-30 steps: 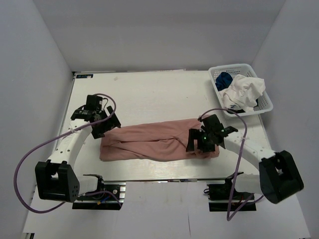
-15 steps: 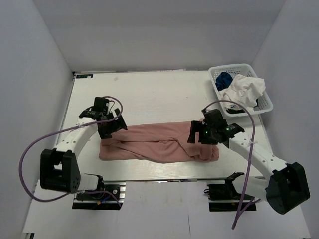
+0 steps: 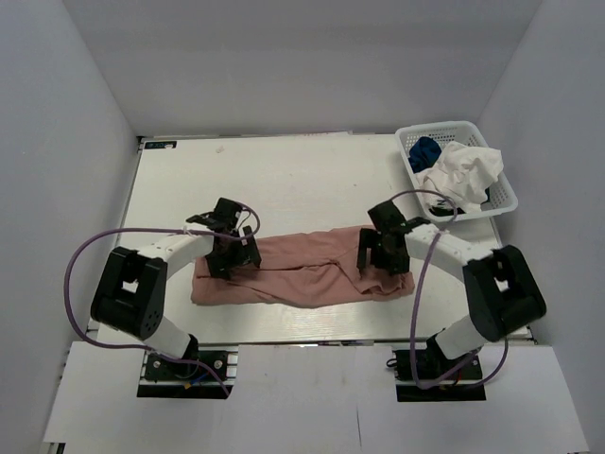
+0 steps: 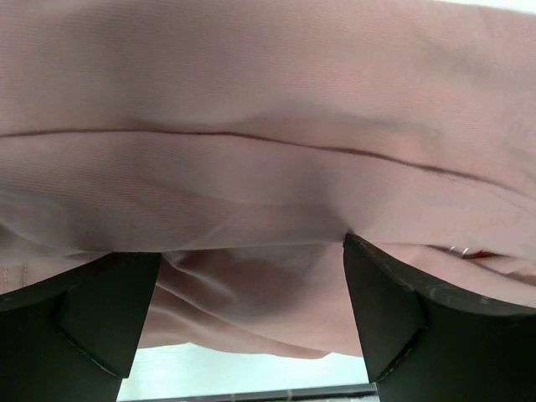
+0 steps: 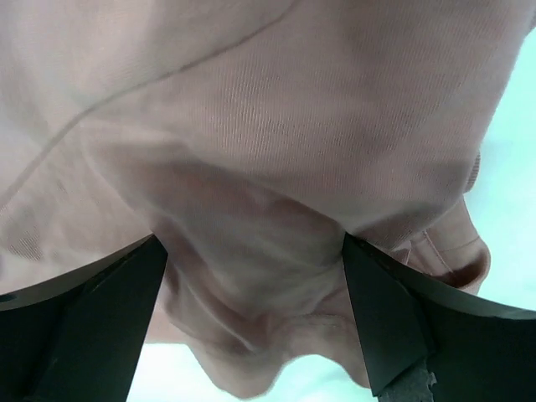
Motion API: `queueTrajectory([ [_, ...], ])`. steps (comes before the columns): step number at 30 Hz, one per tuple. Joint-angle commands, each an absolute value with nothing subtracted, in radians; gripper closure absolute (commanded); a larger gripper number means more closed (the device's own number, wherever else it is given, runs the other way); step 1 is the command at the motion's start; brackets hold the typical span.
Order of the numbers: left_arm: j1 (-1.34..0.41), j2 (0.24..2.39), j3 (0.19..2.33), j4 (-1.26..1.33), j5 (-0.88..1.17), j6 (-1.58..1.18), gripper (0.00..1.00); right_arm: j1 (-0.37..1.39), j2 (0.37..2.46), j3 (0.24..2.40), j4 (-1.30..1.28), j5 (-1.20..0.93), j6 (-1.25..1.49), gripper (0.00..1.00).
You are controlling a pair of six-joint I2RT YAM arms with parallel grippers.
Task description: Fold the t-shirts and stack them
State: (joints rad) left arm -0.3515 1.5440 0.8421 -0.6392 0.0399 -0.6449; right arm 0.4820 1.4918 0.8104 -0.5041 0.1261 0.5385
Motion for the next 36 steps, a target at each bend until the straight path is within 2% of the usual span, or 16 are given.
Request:
queueTrajectory([
  [1,-0.429,1.626,0.712,-0.579,0.161,-0.768,0.00,0.466,1.675,0.891,-0.384,0.127,0.502,0.10],
  [5,-0.558,1.626,0.690,-0.566,0.251,-0.888,0.00,0.451,1.903,1.141,-0.354,0.112,0.428,0.10],
  [8,-0.658,1.673,0.823,-0.621,0.273,-0.897,0.00,0.442,2.089,1.377,-0.365,0.063,0.373,0.10],
  [9,-0.678,1.689,0.853,-0.633,0.285,-0.897,0.00,0.436,2.156,1.537,-0.377,0.052,0.356,0.10],
  [11,-0.718,1.745,0.931,-0.644,0.354,-0.917,0.00,0.428,2.251,1.644,-0.419,0.025,0.331,0.10],
  [12,-0.757,1.762,0.952,-0.644,0.376,-0.943,0.00,0.428,2.317,1.811,-0.429,0.014,0.318,0.10],
  [15,-0.834,1.813,1.050,-0.647,0.405,-0.977,0.00,0.414,2.471,2.028,-0.494,-0.101,0.288,0.10],
  [18,-0.903,1.874,1.192,-0.768,0.335,-0.977,0.00,0.425,2.566,2.195,-0.476,-0.275,0.305,0.10],
  [22,-0.962,1.899,1.249,-0.769,0.334,-0.966,0.00,0.425,2.609,2.204,-0.347,-0.334,0.353,0.10],
  [27,-1.000,1.846,1.334,-0.747,0.269,-0.914,0.00,0.420,2.596,2.275,-0.354,-0.348,0.351,0.10],
  [30,-1.000,1.755,1.390,-0.747,0.192,-0.844,0.00,0.420,2.524,2.309,-0.367,-0.272,0.305,0.10],
  [33,-1.000,1.639,1.401,-0.851,0.078,-0.805,0.00,0.419,2.410,2.292,-0.364,-0.212,0.287,0.10],
  [36,-0.977,1.510,1.303,-0.934,-0.032,-0.840,0.00,0.426,2.316,2.275,-0.412,-0.166,0.246,0.10],
])
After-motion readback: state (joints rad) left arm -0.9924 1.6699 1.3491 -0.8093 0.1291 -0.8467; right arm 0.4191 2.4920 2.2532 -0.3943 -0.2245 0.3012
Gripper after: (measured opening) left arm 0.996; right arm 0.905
